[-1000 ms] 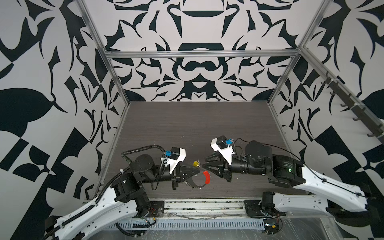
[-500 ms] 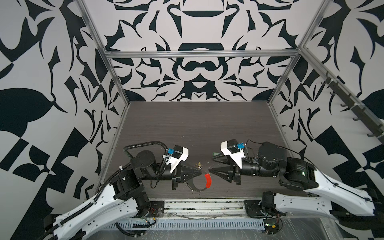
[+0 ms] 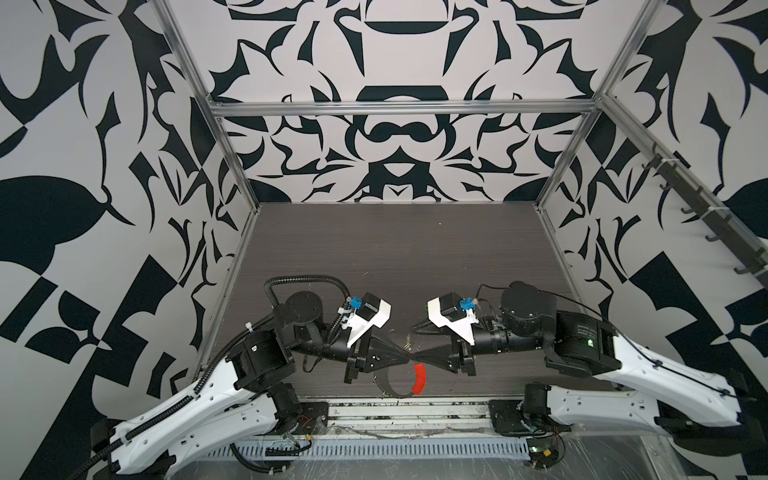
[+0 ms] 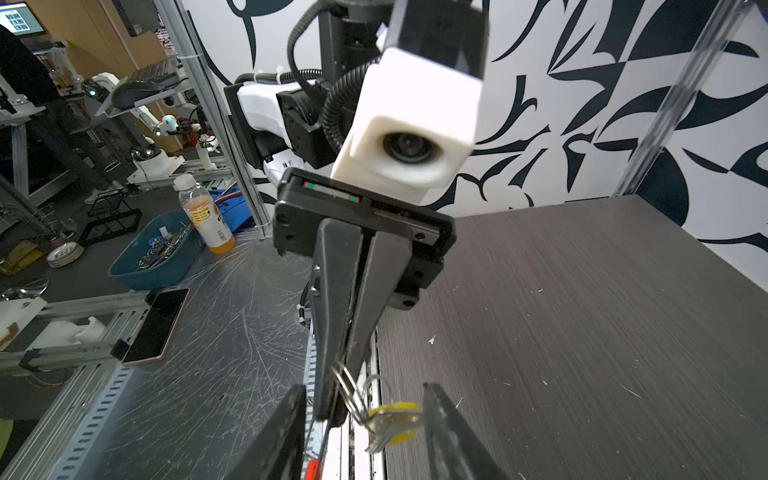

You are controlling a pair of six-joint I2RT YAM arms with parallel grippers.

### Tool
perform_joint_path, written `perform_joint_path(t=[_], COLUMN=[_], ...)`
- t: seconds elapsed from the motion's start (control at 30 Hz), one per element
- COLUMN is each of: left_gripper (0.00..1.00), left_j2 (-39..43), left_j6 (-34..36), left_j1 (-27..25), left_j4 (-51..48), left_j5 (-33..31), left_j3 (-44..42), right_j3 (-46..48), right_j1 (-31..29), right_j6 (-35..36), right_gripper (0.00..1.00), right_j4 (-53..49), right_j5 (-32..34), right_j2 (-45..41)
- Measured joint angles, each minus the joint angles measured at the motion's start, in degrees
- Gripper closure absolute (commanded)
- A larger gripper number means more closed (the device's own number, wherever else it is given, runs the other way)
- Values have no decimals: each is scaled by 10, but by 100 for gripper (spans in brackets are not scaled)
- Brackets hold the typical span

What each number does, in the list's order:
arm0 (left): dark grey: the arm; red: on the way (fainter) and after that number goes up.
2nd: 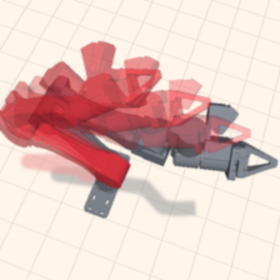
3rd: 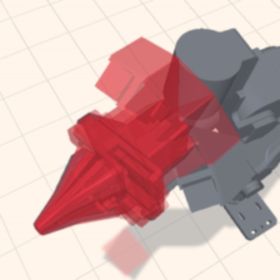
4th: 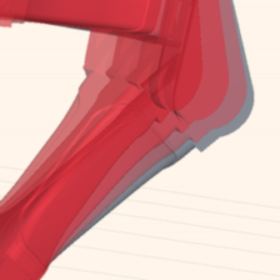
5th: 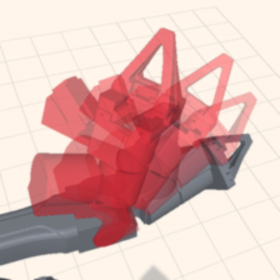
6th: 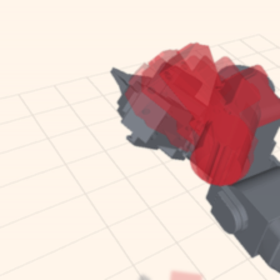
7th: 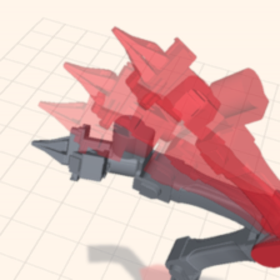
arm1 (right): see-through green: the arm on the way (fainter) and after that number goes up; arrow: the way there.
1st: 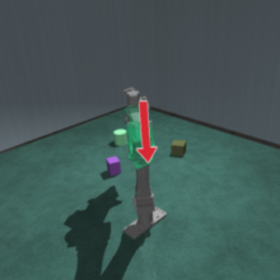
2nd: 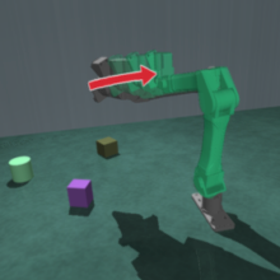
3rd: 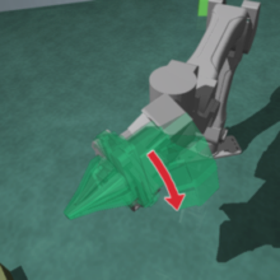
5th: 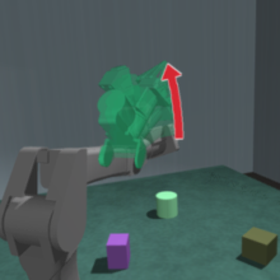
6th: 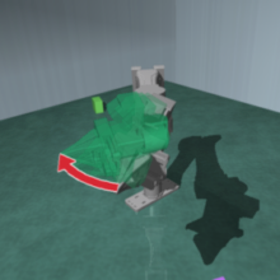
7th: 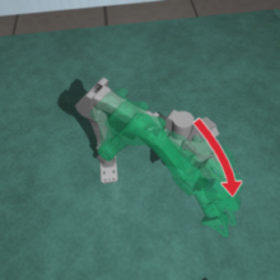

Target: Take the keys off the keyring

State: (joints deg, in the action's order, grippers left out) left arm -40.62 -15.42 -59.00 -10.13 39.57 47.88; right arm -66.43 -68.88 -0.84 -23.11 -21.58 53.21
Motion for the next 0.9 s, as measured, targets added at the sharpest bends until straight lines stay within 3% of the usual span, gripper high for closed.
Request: perform_joint_path(t=[0.27,0.63,0.83,0.9], left_gripper=[100,100,100,100], left_j2=[-3,-2,-1,-1], left_j6=[4,-2,-13,-16], left_j1=[1,17,31,33], left_j4=[-8,-7,2,5], left_j5=[4,16,30,35], left_j3=[0,0,0,0], right_j3=[-9,-10,-10,-10], right_j1=[0,0,0,0], right_j6=[4,-2,-6,-5], right_gripper=[75,82,74,77], right_j4=[-2,-2,-2,-2], right_j5=[-18,-32,-33,-32], right_j2=[5,5,7,10])
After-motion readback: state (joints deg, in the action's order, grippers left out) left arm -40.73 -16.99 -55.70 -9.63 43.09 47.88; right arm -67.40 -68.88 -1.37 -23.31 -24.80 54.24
